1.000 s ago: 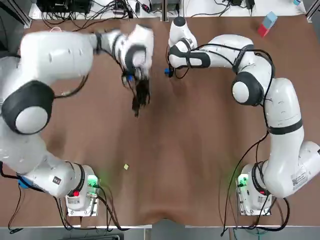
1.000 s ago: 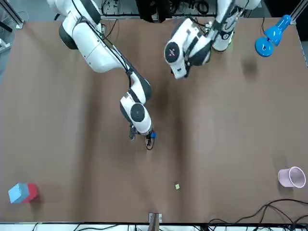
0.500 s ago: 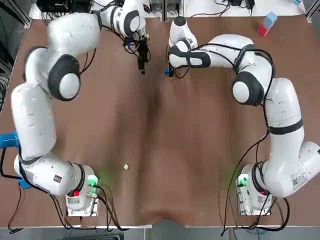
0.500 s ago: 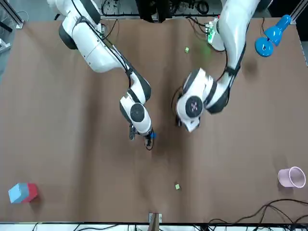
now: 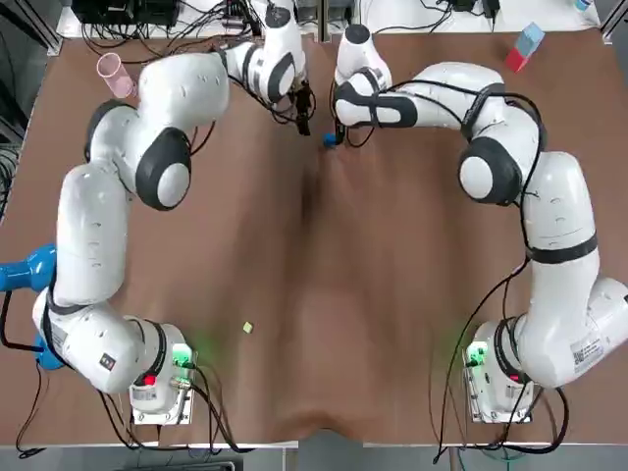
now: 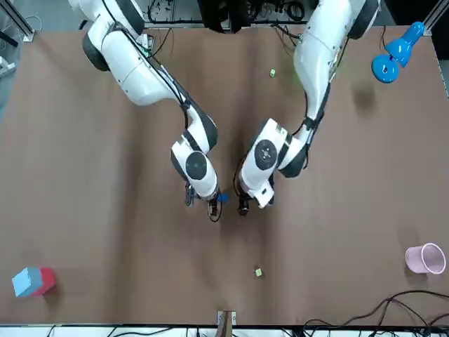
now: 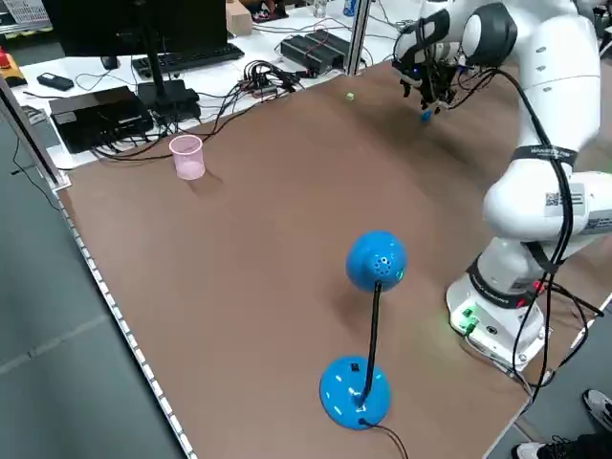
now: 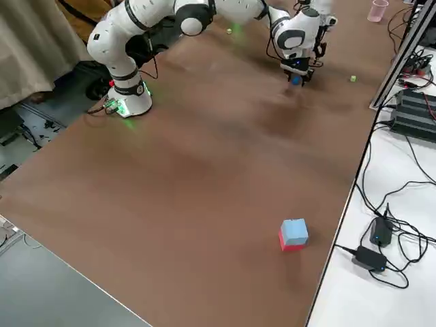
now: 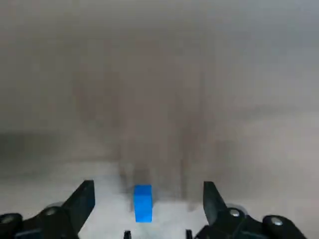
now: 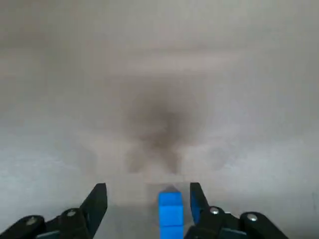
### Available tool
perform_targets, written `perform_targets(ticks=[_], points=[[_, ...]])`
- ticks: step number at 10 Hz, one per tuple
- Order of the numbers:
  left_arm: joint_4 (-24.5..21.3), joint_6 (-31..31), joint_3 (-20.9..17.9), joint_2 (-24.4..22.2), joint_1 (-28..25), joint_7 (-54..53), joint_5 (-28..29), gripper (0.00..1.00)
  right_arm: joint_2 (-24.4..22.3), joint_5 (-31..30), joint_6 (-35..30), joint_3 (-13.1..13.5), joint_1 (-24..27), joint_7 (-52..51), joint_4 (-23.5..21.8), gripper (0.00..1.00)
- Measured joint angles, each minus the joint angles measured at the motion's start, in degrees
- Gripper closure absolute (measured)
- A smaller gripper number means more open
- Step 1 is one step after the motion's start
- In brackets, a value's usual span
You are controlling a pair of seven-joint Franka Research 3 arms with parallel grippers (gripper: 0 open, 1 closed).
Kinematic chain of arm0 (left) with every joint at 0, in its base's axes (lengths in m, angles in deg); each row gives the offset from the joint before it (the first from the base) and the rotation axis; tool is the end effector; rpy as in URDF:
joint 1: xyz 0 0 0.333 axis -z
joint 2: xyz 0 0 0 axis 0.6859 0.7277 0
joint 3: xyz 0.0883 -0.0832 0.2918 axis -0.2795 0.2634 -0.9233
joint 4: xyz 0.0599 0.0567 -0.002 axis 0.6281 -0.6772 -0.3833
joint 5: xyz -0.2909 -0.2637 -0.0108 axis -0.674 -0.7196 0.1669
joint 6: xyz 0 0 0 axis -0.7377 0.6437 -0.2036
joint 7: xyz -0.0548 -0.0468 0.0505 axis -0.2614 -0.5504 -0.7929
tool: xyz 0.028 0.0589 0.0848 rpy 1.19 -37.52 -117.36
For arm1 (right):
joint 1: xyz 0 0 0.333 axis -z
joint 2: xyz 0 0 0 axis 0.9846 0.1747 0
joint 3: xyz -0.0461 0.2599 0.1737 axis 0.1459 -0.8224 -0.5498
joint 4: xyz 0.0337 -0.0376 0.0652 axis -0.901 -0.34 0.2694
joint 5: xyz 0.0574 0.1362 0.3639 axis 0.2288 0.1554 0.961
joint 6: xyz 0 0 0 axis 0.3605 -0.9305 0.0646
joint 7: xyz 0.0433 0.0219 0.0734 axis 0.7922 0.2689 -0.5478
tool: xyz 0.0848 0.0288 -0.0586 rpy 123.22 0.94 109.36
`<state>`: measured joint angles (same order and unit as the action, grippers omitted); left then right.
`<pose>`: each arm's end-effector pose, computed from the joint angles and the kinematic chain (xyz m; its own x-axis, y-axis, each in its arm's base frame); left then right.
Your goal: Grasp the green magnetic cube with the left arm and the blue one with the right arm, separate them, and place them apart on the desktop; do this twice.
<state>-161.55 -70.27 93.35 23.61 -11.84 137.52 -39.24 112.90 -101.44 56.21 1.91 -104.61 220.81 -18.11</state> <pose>0.5943 -0.4476 0.2376 0.0632 0.9794 -0.1919 0.9977 -0.0571 0.0373 0.6163 0.4530 0.1981 -0.0557 -0.9922 -0.1113 -0.9983 0.0574 -0.0122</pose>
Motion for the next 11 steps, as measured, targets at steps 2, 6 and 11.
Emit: perform_targets(ticks=[2,6,11], points=[[0.1,-2.2,0.0,1.4,1.1,0.0,0.0,0.06,-2.8,-0.1,3.9,1.3,0.2,-1.2,-5.2,0.23],[1.2,-5.6,0.0,3.8,2.9,0.0,0.1,0.10,-5.7,-0.1,7.5,2.6,1.7,-5.3,-12.0,0.22],[2.4,-11.3,-0.1,7.6,3.3,0.0,0.1,0.16,-6.1,-0.1,7.8,2.6,2.0,-5.5,-12.8,0.22]])
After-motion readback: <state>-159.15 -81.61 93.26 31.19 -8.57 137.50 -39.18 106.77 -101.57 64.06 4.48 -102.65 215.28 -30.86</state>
